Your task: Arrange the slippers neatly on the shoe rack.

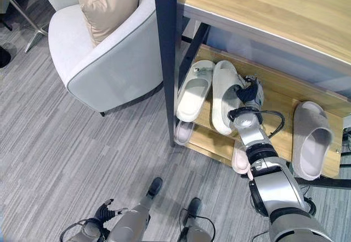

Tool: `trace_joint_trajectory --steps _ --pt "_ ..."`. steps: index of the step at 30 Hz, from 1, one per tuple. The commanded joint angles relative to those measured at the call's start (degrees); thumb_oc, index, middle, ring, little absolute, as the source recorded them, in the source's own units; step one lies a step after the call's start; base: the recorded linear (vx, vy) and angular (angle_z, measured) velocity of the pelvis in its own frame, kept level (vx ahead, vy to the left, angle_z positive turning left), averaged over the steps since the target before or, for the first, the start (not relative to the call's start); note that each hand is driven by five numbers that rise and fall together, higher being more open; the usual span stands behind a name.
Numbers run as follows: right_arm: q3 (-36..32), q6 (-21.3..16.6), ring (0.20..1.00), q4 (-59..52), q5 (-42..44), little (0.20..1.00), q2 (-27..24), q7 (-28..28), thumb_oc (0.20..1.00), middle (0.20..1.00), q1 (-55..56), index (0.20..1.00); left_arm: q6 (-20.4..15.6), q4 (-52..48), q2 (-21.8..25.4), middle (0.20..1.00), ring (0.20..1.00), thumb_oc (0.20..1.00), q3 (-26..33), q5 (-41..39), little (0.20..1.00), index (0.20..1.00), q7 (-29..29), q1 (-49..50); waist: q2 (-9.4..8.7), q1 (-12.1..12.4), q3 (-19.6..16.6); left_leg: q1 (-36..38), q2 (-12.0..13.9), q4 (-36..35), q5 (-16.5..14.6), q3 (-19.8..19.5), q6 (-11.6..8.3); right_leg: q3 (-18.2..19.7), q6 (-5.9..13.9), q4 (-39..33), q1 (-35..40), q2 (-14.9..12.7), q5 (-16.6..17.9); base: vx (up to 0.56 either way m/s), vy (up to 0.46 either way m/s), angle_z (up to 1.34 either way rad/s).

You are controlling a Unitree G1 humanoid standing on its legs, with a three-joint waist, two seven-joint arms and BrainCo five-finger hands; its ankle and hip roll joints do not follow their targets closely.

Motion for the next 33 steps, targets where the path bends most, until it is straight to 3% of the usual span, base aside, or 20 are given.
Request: trace_joint_trajectory --steps 1,9,11,26,27,28,33 --pt "-0.8 -3.0 1.0 -2.7 2.0 1.0 -2.6 -0.7 1.0 1.0 -1.0 1.0 0.0 4.2 -4.2 1.0 1.0 1.0 -3.2 1.4 1.0 1.0 -0.1 -1.6 -1.03 0.5 1.5 1.9 -2.3 -0.2 -4.9 0.3 0.65 -1.6 4.44 0.4 2.9 -1.8 -1.8 0.01 0.013 0.07" --pt "-1.5 -2.3 1.0 -5.6 -0.8 1.0 -0.2 -2.0 1.0 1.0 2.4 1.0 0.4 4.0 -4.8 1.0 1.0 1.0 -3.2 2.2 1.0 1.0 -0.5 -1.3 -1.02 -0.3 1.5 2.8 -2.0 -0.2 -5.4 1.0 0.83 -1.1 4.31 0.4 3.4 -1.9 -1.9 0.0 0.003 0.0" --pt "-1.2 -2.2 1.0 -9.3 -2.0 1.0 1.0 -1.7 1.0 1.0 3.7 1.0 0.4 4.6 -5.1 1.0 1.0 1.0 -2.1 1.0 1.0 1.0 -0.4 -3.7 -1.03 -1.4 1.3 3.1 -1.9 -0.2 -5.7 1.2 0.93 -0.7 4.29 0.4 3.4 -1.9 -1.9 0.0 0.001 -0.06" --pt "-3.4 -5.6 1.0 -8.9 0.2 1.0 -2.5 -1.0 1.0 1.0 5.2 1.0 0.3 5.2 -3.6 1.0 1.0 1.0 -1.1 0.4 1.0 1.0 -1.1 -0.2 -0.82 0.4 1.1 2.1 -2.3 -0.2 -5.3 0.1 0.63 -2.2 4.27 0.4 2.9 -1.9 -2.3 0.0 -0.004 0.0" --pt "-3.4 -5.7 0.758 -9.0 0.2 0.758 -2.6 -0.9 0.758 0.758 5.2 0.758 0.3 5.2 -3.6 1.0 1.0 1.0 -1.1 0.5 1.0 1.0 -1.2 -0.1 -0.88 0.4 1.1 2.0 -2.4 -0.2 -5.3 0.0 0.58 -2.4 4.3 0.4 2.9 -1.9 -2.2 0.01 0.002 0.08" --pt "-3.3 -5.8 0.2 -8.8 0.2 0.2 -2.7 -0.8 0.2 0.2 5.0 0.2 0.3 5.2 -3.6 1.0 1.0 1.0 -1.2 0.5 1.0 1.0 -1.2 -0.1 -0.96 0.5 1.0 1.9 -2.4 -0.2 -5.2 0.0 0.57 -2.4 4.29 0.4 2.9 -1.9 -2.2 0.01 0.003 0.13" --pt "-2.4 -5.4 0.2 -8.7 -2.2 0.2 -3.2 -1.1 0.2 0.2 5.4 0.2 0.4 5.3 -3.6 1.0 1.0 1.0 -1.1 0.3 1.0 1.0 -1.7 -0.2 -1.4 0.7 0.9 1.8 -2.5 -0.2 -5.2 -0.4 0.48 -3.1 4.33 0.4 3.0 -2.0 -2.3 0.01 0.003 0.13"
